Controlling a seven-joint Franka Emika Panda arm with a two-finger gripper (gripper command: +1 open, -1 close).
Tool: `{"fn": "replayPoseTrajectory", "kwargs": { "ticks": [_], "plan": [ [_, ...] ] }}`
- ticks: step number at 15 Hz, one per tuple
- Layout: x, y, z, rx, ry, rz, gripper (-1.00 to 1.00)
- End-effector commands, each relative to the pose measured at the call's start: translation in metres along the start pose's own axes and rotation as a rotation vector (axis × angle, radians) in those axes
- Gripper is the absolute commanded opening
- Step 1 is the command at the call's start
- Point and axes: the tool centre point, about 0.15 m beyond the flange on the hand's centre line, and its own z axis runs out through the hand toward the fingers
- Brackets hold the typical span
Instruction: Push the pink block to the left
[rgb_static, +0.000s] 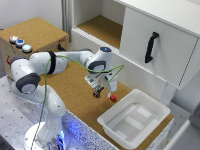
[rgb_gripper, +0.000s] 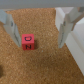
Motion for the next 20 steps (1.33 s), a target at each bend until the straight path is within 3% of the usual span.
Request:
{"fn": "replayPoseTrajectory", "kwargs": {
  "ticks": [1, 6, 10, 15, 20],
  "plan": [
    [0.031, 0.007, 0.023, 0.034, -0.014, -0.038, -1.0],
    [0.042, 0.013, 0.056, 0.0, -0.03, -0.027, -1.0],
    [0.054, 0.022, 0.076, 0.044, -0.015, 0.007, -1.0],
    [0.064, 0.015, 0.098, 0.002, -0.03, -0.022, -1.0],
    [0.068, 0.003, 0.11, 0.018, -0.018, -0.03, -1.0]
  ]
}}
